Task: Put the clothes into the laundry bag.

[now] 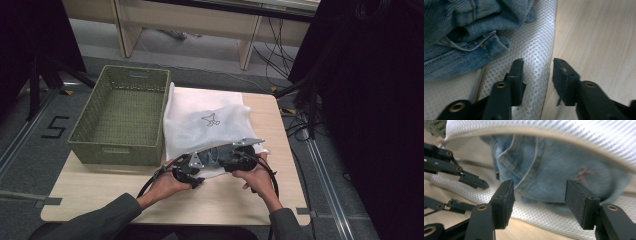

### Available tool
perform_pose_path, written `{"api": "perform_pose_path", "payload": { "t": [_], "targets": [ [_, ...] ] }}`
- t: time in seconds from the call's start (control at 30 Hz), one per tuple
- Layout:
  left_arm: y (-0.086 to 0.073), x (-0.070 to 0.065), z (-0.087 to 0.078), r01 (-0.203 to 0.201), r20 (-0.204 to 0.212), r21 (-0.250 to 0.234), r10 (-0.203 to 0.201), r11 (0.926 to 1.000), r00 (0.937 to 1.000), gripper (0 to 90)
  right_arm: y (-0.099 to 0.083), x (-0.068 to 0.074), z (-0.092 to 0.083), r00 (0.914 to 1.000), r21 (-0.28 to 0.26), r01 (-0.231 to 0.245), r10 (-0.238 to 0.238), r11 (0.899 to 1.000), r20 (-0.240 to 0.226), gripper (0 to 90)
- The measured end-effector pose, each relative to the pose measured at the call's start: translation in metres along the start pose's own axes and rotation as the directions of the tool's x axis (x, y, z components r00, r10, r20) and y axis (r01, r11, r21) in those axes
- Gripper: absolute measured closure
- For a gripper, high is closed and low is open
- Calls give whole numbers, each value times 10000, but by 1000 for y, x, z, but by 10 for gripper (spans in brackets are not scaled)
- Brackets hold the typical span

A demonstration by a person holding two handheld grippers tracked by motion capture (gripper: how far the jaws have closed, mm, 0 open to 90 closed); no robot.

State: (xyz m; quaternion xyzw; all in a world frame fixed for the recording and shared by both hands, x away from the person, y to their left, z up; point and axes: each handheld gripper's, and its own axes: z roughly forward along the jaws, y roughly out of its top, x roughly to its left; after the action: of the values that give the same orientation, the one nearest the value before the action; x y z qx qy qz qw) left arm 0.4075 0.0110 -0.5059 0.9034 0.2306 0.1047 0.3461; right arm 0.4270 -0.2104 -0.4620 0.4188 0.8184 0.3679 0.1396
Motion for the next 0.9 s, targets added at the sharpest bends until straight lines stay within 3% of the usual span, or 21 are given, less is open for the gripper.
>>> {"api": "perform_pose_path", "payload": {
  "t": [0.03, 0.07, 0.1, 0.13, 0.17, 0.2, 0.23, 0.27, 0.3, 0.33, 0.43, 0.47, 0.53, 0.6, 0.7, 0.73, 0.77, 0.8, 0.83, 0.87, 0.9],
  "targets": [
    [-1, 4, -2, -215, 83, 257, 213, 9994, 9997, 643, 0, 2, 0, 9999, 237, -85, 88, 9997, -121, 418],
    [-2, 2, 0, 223, 92, -71, -223, 9997, 9997, 685, -2, 4, 3, 9997, 507, -27, 39, 9987, -232, 418],
    [-3, 2, -1, 227, 46, -132, -226, 9997, 9997, 726, -3, 5, 5, 9996, 510, 24, -9, 9987, -276, 418],
    [-3, 4, -2, -30, 121, 32, 29, 10000, 9999, 774, -4, 8, 9, 9994, 456, 33, -17, 9990, -345, 418],
    [-3, 2, -1, 263, 195, -127, -260, 9996, 9995, 803, -4, 11, 11, 9988, 594, -47, 77, 9982, -491, 418],
    [-4, 1, -1, 271, 233, -187, -267, 9995, 9994, 830, -4, 14, 14, 9986, 675, 145, -110, 9976, -526, 418],
    [-4, -1, -2, 217, 396, -91, -213, 9997, 9990, 839, -5, 17, 16, 9982, 688, 76, -34, 9976, -598, 416],
    [-4, 1, -5, -257, 493, 196, 247, 9995, 9985, 847, -6, 21, 22, 9975, 790, 432, -386, 9959, -588, 405],
    [-5, -1, -5, -255, 581, 195, 243, 9995, 9980, 852, -5, 25, 24, 9977, 882, 225, -167, 9958, -657, 402],
    [-5, -2, -6, -315, 610, 225, 300, 9993, 9977, 854, -5, 26, 29, 9978, 882, 443, -397, 9951, -530, 411],
    [-5, -7, -6, -657, 534, 181, 646, 9977, 9965, 859, -1, 29, 38, 9994, 1162, 315, -327, 9927, 82, 596],
    [-5, -7, -6, -618, 574, 167, 607, 9980, 9965, 859, 1, 29, 41, 9991, 1027, 210, -245, 9945, 332, 674],
    [-6, -7, -6, -560, 612, 172, 549, 9983, 9966, 860, 7, 26, 50, 9948, 721, 555, -613, 9959, 814, 735],
    [-5, -7, -6, -763, 581, 204, 750, 9969, 9955, 861, 12, 25, 58, 9933, 524, 419, -472, 9977, 1050, 745],
    [-5, -8, -6, -600, 676, 249, 582, 9979, 9960, 863, 22, 20, 72, 9894, 126, 137, -154, 9998, 1444, 751],
    [-5, -8, -7, -880, 660, 276, 860, 9957, 9941, 864, 25, 17, 77, 9878, 24, 17, -20, 10000, 1559, 752],
    [-5, -8, -7, -872, 693, 259, 852, 9959, 9939, 864, 28, 12, 82, 9862, -194, -179, 209, 9997, 1642, 752],
    [-4, -8, -8, -905, 695, 288, 883, 9955, 9937, 865, 29, 7, 84, 9841, -397, -18, 88, 9992, 1775, 751],
    [-5, -9, -8, -751, 749, 294, 727, 9967, 9945, 864, 30, 6, 85, 9827, -317, -302, 355, 9990, 1816, 748],
    [-5, -9, -7, -761, 833, 314, 733, 9966, 9938, 864, 31, 0, 87, 9831, -458, -185, 265, 9988, 1813, 740],
    [-4, -9, -7, -783, 876, 250, 758, 9966, 9933, 864, 32, -2, 87, 9853, -525, -402, 483, 9978, 1637, 731]
  ]
}}
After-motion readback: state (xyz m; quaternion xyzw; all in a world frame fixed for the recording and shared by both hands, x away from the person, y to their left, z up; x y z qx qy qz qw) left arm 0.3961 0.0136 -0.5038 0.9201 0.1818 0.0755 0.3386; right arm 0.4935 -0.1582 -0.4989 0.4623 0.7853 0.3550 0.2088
